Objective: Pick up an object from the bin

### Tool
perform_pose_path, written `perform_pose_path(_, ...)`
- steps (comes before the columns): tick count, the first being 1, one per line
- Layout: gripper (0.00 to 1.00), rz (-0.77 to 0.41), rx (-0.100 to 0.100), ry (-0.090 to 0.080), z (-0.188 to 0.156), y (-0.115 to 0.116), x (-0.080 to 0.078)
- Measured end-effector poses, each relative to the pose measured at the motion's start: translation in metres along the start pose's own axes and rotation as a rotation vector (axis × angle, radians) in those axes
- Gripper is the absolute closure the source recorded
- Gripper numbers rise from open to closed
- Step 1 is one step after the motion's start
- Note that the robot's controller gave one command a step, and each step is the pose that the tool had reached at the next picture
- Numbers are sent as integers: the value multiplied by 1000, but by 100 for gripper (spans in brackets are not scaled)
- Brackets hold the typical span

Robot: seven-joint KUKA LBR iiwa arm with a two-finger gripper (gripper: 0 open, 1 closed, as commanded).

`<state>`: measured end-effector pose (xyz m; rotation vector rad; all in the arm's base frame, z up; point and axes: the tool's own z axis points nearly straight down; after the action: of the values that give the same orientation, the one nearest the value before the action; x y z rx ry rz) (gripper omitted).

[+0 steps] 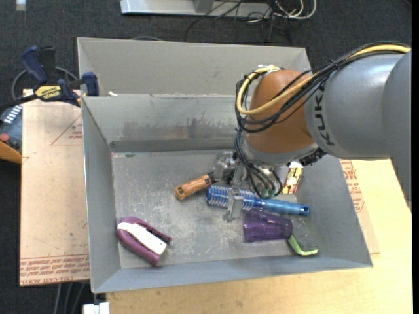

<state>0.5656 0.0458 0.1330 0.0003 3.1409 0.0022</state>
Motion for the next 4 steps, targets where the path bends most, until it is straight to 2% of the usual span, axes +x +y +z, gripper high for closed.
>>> perform_pose_path(1, 100, -117, -1, 8, 63, -7, 6)
perform_pose_path(3, 100, -117, -2, 8, 63, -7, 6)
perform_pose_path(4, 100, -113, -2, 11, -16, -11, 1)
